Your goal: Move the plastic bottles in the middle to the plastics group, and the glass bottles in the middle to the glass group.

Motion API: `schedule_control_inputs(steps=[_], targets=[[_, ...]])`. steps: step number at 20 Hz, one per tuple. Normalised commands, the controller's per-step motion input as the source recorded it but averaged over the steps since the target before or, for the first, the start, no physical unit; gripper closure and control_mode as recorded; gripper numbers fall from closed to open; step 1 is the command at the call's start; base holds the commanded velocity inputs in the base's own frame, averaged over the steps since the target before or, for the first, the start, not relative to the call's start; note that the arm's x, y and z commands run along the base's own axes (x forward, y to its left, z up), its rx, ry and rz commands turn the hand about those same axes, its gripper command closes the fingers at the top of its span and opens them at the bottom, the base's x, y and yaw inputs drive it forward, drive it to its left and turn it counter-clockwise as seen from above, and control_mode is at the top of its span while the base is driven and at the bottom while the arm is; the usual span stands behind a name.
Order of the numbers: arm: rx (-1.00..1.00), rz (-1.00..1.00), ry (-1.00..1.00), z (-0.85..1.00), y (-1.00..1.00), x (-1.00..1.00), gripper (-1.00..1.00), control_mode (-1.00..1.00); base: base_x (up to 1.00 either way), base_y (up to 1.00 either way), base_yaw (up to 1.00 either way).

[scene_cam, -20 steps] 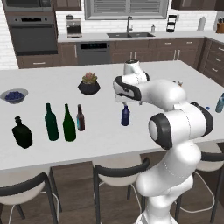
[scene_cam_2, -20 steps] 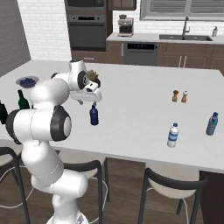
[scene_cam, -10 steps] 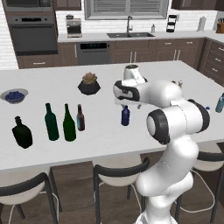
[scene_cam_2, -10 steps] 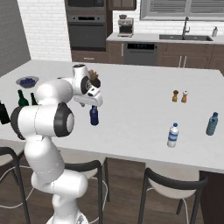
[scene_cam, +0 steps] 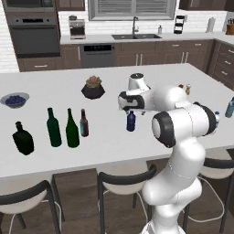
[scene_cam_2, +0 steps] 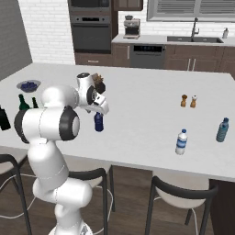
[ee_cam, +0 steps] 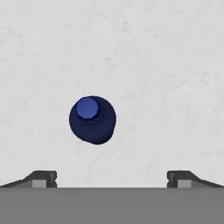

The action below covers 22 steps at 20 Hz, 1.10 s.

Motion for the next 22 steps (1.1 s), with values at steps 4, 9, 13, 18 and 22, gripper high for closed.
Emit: schedule_control_inputs(steps=[4, 9, 13, 18, 22], targets=[[0.0, 0.01, -0.09, -0.3, 0.0, 0.21, -1.0, -1.0, 0.0, 0.0, 0.0], [0.0, 0.09, 0.0, -0.07, 0.0, 0.35, -1.0, -1.0, 0.0, 0.0, 0.0], [0.0, 0.16, 0.04, 0.0, 0.0, 0.15, -1.0, -1.0, 0.0, 0.0, 0.0], [0.0, 0.09, 0.03, 0.0, -0.03, 0.01, -1.0, -1.0, 0.0, 0.0, 0.0], [0.0, 0.0, 0.03, 0.0, -0.01, 0.17, -1.0, -1.0, 0.0, 0.0, 0.0]])
